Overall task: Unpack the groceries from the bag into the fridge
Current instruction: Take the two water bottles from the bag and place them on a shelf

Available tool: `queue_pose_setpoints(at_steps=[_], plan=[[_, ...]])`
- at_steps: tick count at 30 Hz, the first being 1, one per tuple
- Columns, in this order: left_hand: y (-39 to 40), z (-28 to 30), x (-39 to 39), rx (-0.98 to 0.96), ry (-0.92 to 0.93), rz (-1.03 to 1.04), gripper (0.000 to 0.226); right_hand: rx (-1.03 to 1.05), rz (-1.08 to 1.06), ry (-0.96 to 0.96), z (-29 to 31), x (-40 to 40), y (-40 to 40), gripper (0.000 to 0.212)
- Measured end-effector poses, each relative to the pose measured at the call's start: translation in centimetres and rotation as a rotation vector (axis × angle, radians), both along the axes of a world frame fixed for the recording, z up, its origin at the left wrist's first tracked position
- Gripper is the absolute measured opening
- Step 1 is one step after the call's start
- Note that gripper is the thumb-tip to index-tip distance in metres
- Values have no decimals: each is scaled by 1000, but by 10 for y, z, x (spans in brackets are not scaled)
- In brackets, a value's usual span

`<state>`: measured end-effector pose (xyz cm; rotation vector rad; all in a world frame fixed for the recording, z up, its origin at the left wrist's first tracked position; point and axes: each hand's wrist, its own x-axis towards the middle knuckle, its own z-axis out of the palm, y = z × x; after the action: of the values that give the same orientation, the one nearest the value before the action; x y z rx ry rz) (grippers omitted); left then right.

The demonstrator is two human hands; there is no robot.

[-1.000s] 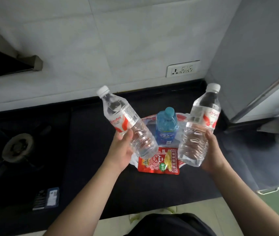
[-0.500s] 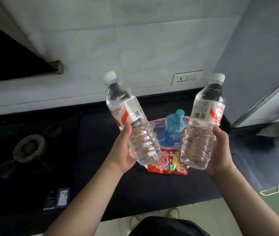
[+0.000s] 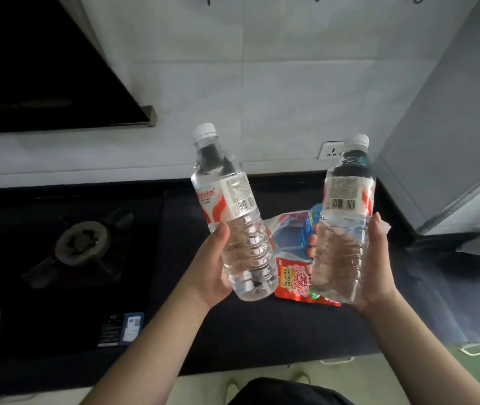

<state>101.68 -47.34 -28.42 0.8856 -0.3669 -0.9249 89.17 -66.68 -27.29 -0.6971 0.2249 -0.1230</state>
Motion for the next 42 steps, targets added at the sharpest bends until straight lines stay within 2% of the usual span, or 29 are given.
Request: queue_pose_setpoints(at_steps=[4, 7, 9, 16, 20, 24, 26, 28, 32, 38, 42], plan=[[13, 6, -6, -78, 29, 40, 92, 88, 135, -79, 10, 6, 12, 64], [22, 12, -10, -95, 35, 94, 80, -40, 148, -9, 7, 10, 10, 83], [30, 17, -15, -80, 8, 130, 77, -50, 212, -20, 7, 11, 9, 96], [43, 30, -59, -51, -84, 317, 80, -158, 412, -83, 11, 6, -1, 96], [45, 31, -89, -39, -36, 523, 89, -216, 479, -79, 13, 6, -3, 95], [53, 34, -124, -21, 55, 703, 87, -131, 590, -118, 15, 7, 6, 75], [62, 38, -141, 4, 119, 758, 89, -110, 615, -86, 12, 7, 16, 77], [73, 41, -156, 9, 124, 808, 85, -104, 642, -63, 11, 6, 31, 81], [103, 43, -191, -85, 136, 869, 63, -111, 753, -62, 16, 0, 73, 83], [166, 40, -252, -222, 123, 1032, 54, -100, 978, -101, 32, -20, 159, 76], [217, 42, -301, -250, 90, 1150, 56, -66, 1098, 5, 42, -46, 226, 74]])
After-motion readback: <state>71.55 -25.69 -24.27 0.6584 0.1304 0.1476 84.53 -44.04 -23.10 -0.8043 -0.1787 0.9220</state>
